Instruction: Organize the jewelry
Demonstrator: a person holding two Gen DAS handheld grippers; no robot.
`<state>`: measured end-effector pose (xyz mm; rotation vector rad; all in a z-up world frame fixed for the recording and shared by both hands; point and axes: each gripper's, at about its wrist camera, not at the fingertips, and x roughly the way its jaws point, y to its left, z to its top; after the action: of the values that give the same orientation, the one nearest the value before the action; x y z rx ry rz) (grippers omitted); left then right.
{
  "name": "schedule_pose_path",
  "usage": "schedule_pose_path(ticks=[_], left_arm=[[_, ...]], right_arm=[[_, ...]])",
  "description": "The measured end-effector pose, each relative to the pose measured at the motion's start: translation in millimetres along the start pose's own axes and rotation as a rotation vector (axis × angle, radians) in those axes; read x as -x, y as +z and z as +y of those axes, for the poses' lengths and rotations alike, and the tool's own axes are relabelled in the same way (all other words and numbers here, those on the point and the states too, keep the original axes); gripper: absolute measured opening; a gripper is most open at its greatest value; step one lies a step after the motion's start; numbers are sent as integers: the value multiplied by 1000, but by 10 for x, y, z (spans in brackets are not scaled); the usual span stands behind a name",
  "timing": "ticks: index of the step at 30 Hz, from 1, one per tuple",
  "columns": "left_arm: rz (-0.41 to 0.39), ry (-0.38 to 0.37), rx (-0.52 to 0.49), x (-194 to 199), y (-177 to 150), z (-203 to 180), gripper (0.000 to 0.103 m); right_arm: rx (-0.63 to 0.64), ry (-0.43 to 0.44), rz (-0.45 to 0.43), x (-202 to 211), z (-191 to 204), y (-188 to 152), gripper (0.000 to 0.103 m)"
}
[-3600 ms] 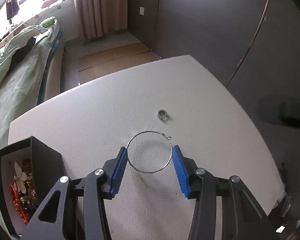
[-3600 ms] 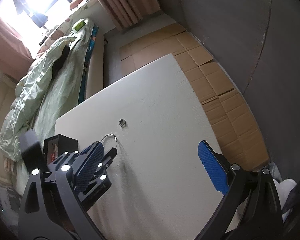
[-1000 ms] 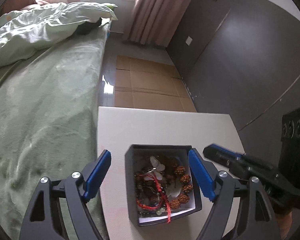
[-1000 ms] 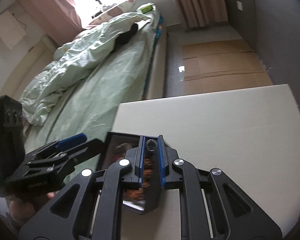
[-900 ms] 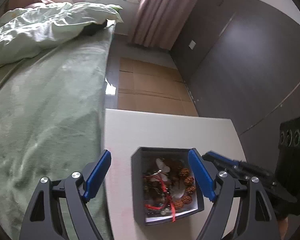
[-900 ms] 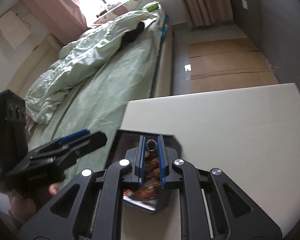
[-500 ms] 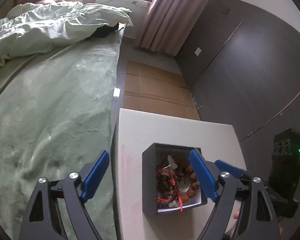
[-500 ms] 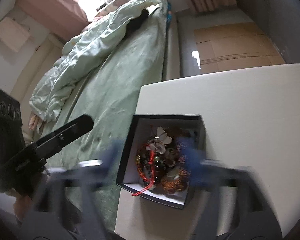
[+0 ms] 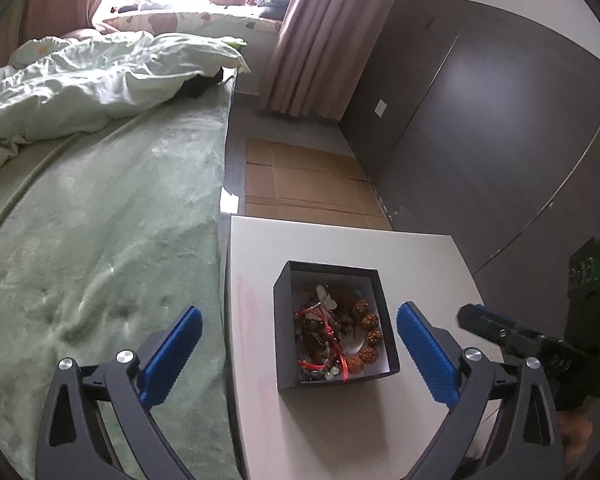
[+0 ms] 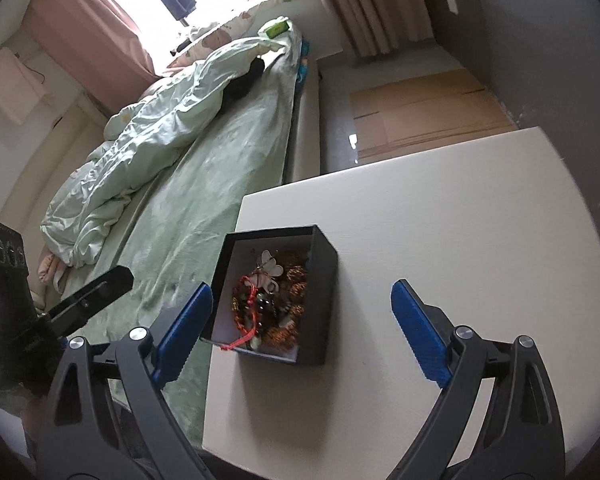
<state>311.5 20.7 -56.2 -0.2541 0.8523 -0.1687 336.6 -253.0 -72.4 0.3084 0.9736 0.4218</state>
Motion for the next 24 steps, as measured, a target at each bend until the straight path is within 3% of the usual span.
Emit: schedule_pose_path(ticks=[12,24], left_arm=[[-104,9,-54,399,-136,-386,95],[-138,61,-108,718,-484,-403,95]], right_arm=[[31,-27,-93,628,-103,-120,98],[58,-89,-123,979,-191,-470,98]])
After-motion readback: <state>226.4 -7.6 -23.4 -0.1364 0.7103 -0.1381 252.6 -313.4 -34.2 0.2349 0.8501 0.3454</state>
